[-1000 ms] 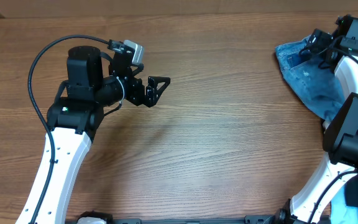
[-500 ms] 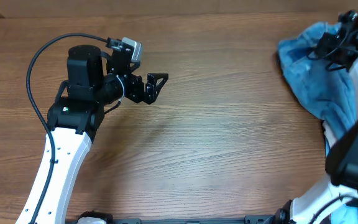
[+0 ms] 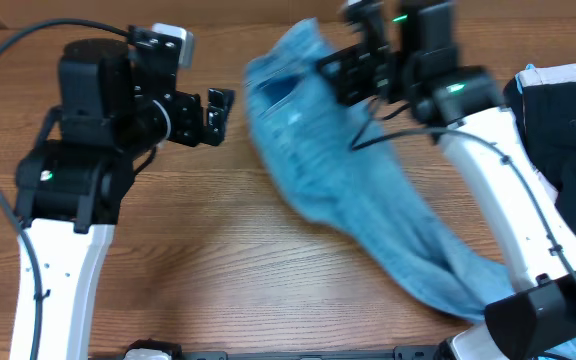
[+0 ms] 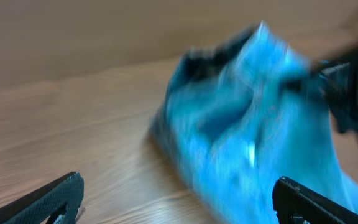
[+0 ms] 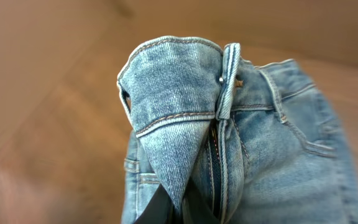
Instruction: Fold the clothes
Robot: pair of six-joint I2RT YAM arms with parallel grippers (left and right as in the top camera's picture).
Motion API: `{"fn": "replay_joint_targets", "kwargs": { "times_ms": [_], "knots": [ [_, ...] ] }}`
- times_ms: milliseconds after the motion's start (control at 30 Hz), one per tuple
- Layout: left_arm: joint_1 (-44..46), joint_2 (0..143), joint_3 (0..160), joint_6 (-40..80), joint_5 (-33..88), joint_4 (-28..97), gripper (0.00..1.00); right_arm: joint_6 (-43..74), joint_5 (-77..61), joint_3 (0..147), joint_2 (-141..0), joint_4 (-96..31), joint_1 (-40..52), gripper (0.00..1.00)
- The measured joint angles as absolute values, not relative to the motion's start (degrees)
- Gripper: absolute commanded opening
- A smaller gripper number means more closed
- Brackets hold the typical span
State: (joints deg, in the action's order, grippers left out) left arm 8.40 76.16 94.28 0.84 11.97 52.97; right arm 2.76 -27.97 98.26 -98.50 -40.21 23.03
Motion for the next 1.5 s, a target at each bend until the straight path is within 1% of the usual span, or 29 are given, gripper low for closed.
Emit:
{"fn": "replay_joint_targets", "kwargs": {
  "times_ms": [33, 67, 133, 200, 233, 300, 333, 400, 467, 533, 600, 633, 800, 900, 1033, 1100, 1133, 1233, 1333, 1367, 1400, 1467, 1500],
  "knots": [
    [8.4, 76.2, 97.4, 0.9, 8.6, 54.8, 1.00, 3.0, -27.6, 98.3, -99.0, -40.0, 26.3, 0.04],
    [8.4, 76.1, 101.5, 0.8, 3.9, 56.1, 1.00, 4.3, -27.0, 98.3, -100.7, -39.5, 32.8, 0.04],
    [8.4, 75.9, 104.4, 0.8, 0.0, 58.1, 1.00, 5.3, -26.1, 98.3, -102.8, -38.3, 37.6, 0.08],
    [8.4, 75.9, 106.7, 0.8, -1.6, 59.3, 1.00, 6.1, -24.6, 98.3, -104.0, -36.8, 40.4, 0.34],
    [8.4, 75.9, 108.0, 0.8, -2.3, 59.5, 1.00, 6.6, -23.4, 98.3, -104.5, -36.2, 41.8, 0.37],
    [8.4, 75.2, 110.3, 0.9, -3.3, 59.6, 1.00, 6.9, -20.7, 98.4, -104.6, -35.5, 44.3, 0.45],
    [8.4, 74.7, 110.9, 0.9, -3.6, 59.6, 1.00, 7.3, -19.8, 98.6, -104.6, -36.0, 44.6, 0.47],
    [8.4, 73.9, 111.7, 0.9, -3.8, 59.7, 1.00, 7.2, -17.4, 99.6, -104.6, -38.9, 43.8, 0.55],
    [8.4, 73.2, 112.2, 0.9, -4.2, 60.3, 1.00, 7.6, -16.1, 100.4, -104.6, -42.5, 41.1, 0.59],
    [8.4, 73.0, 112.4, 0.9, -4.2, 61.9, 1.00, 7.5, -14.6, 100.8, -104.6, -47.2, 36.2, 0.63],
    [8.4, 73.3, 112.4, 0.9, -4.1, 64.3, 1.00, 7.6, -13.6, 100.9, -104.6, -51.6, 31.7, 0.75],
    [8.4, 73.6, 112.4, 0.9, -4.1, 66.1, 1.00, 7.5, -13.0, 100.9, -104.6, -53.4, 29.6, 0.79],
    [8.4, 76.9, 112.4, 0.9, -1.2, 75.5, 1.00, 10.2, -12.0, 101.0, -104.6, -57.5, 22.3, 0.79],
    [8.4, 82.0, 111.4, 1.0, 1.1, 81.1, 1.00, 12.8, -13.0, 101.0, -104.6, -59.2, 16.0, 0.79],
    [8.4, 90.6, 107.2, 2.8, 2.2, 82.5, 1.00, 14.0, -15.7, 101.0, -104.6, -61.4, 9.1, 0.79],
    [8.4, 96.3, 104.8, 3.4, 2.4, 82.5, 0.97, 14.3, -16.7, 101.0, -104.6, -62.7, 6.7, 0.79],
    [8.2, 99.2, 103.9, 3.7, 2.6, 82.1, 0.95, 14.4, -17.1, 101.0, -104.6, -63.5, 6.0, 0.80],
    [7.0, 107.3, 103.0, 4.1, 3.0, 81.4, 0.94, 14.4, -17.9, 101.0, -104.6, -65.4, 5.2, 0.81],
    [4.6, 113.3, 102.8, 3.0, 4.0, 81.2, 0.88, 14.0, -18.3, 101.0, -104.6, -66.8, 5.3, 0.81],
    [3.0, 115.4, 102.7, 2.1, 5.1, 81.4, 0.81, 13.9, -18.6, 101.0, -104.6, -67.3, 5.3, 0.81],
    [0.9, 117.2, 102.7, 0.9, 7.0, 82.0, 0.80, 13.8, -18.7, 101.0, -104.6, -67.5, 5.3, 0.81],
    [-2.5, 119.4, 102.6, -1.3, 10.4, 83.7, 0.81, 13.8, -18.7, 101.0, -104.6, -67.9, 5.3, 0.81],
    [-4.5, 120.5, 102.6, -2.5, 12.1, 84.8, 0.84, 13.7, -18.8, 101.0, -104.6, -68.1, 5.3, 0.81]
  ]
}}
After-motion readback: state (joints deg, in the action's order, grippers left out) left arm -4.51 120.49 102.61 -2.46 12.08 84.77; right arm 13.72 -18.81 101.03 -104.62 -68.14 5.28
